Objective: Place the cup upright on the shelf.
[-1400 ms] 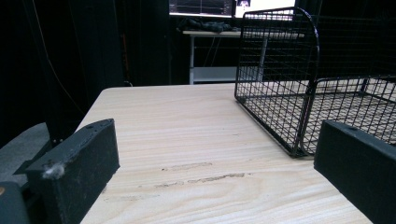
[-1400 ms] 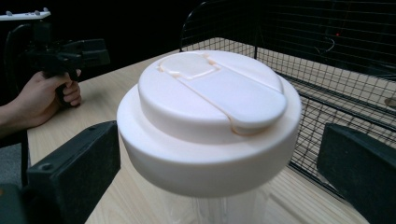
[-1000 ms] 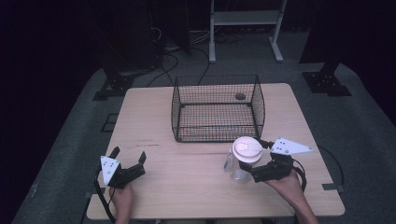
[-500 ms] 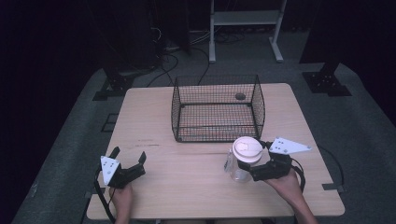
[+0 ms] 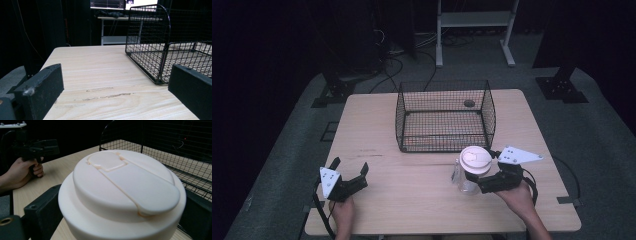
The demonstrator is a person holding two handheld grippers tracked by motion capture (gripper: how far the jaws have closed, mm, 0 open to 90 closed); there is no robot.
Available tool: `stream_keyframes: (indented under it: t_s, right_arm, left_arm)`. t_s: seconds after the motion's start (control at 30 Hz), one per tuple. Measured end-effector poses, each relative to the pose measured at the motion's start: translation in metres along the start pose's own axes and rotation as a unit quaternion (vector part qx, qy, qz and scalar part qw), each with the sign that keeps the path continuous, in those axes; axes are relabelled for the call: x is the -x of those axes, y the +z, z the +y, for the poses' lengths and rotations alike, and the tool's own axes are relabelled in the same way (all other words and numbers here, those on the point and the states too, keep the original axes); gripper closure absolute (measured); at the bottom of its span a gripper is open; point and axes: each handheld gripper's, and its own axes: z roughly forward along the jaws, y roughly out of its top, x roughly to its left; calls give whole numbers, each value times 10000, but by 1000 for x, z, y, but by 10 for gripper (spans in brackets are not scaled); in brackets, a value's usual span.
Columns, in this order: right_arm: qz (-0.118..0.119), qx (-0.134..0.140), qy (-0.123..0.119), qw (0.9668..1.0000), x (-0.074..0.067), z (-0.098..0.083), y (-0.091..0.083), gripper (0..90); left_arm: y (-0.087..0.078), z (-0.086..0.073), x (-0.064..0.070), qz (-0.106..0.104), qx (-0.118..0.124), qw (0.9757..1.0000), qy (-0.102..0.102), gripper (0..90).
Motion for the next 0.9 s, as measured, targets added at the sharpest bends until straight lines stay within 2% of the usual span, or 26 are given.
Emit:
stream_keyframes:
  t_s: [0.07,0.2,0.37,0.9]
  right_arm:
    - [29,26,55,10000,0,2,1,39]
    - [-42,26,6,10000,-2,9,2,39]
    - [-19,81,-22,10000,-4,20,3,39]
    - [46,234,-222,9995,-10,71,5,40]
  left_arm:
    - [0,0,0,-4,2,10000,-2,0]
    - [0,0,0,-5,-1,10000,4,0]
    - [0,0,0,0,-5,10000,-11,0]
    - [-1,0,-1,-4,13,10000,-51,0]
